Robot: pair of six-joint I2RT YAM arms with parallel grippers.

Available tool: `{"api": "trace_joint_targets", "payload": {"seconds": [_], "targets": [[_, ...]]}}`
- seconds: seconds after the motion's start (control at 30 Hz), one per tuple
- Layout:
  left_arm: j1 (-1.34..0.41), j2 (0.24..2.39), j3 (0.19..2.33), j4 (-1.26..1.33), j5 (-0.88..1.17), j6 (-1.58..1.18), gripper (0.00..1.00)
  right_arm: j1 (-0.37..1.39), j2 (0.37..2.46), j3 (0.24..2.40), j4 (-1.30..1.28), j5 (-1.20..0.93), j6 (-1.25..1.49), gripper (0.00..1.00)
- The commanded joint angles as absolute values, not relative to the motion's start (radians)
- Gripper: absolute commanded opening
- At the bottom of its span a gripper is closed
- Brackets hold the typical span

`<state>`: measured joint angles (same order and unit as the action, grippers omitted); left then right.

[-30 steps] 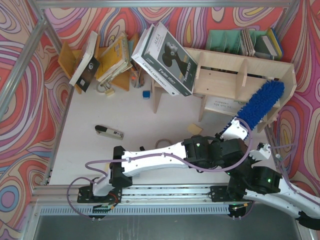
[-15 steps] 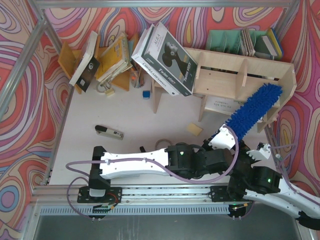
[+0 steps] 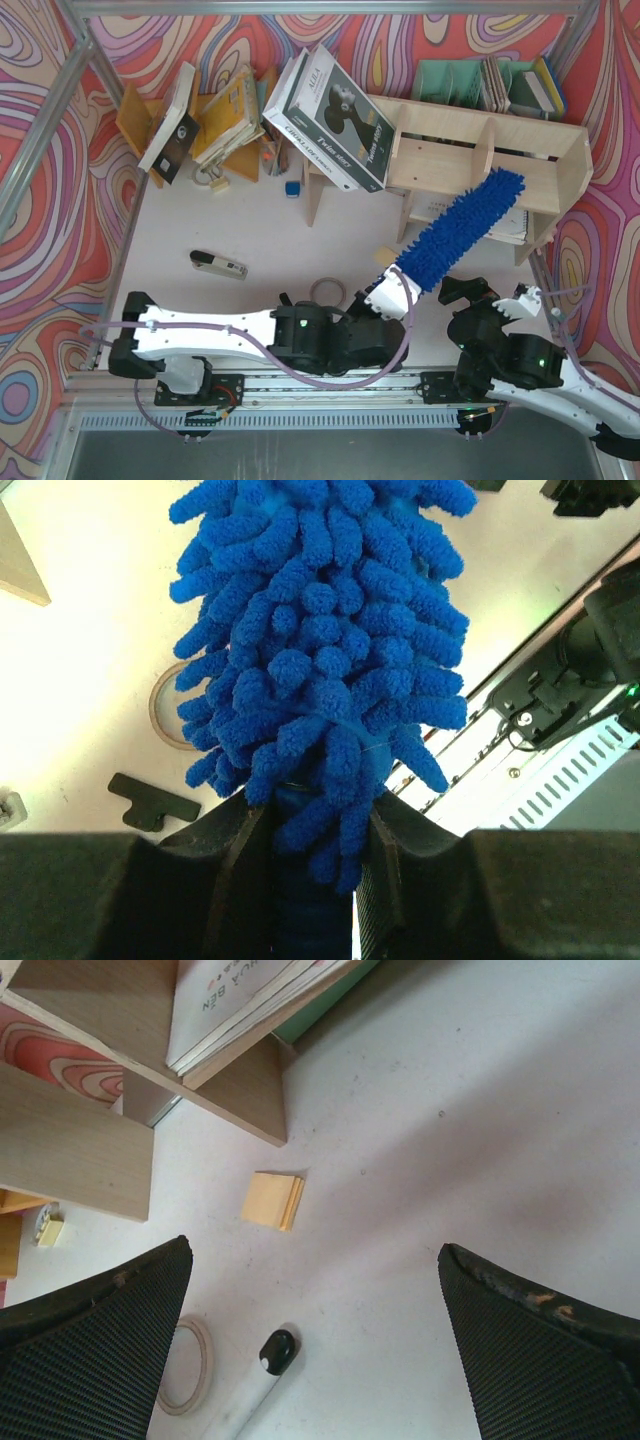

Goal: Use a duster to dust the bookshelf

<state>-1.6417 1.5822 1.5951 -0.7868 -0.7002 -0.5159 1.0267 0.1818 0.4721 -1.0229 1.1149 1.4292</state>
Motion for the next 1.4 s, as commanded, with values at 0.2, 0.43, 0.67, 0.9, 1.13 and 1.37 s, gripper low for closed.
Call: {"api": "trace_joint_targets", "payload": {"seconds": [0.2,0.43,0.67,0.9,1.13,1.37], "targets": [[-1.749,1.380,1.403,-0.839,-0.811,-0.628,0.00,1.026,0.124,0.469,-0.812,1.087,1.111,0.99],[-1.822,1.234,1.290,-0.941,-0.837,-0.755,0.00,1.026,0.126,0.449,-0.662,1.071,0.919,0.99],[-1.848,1.187,1.251,-1.065,-0.812,-0.874,0.00,1.026,0.134,0.412,-0.501,1.112,0.741,0.99],[-1.849,1.095,1.177,-1.064,-0.753,-0.904,0.00,1.026,0.113,0.365,-0.320,1.158,0.543,0.99],[-1.841,1.110,1.148,-0.985,-0.773,-0.845,0.00,1.027,0.080,0.324,-0.221,1.190,0.456,0.99],[-1.781,1.145,1.120,-0.924,-0.697,-0.822,0.00,1.026,0.078,0.323,-0.248,1.213,0.498,0.99]]}}
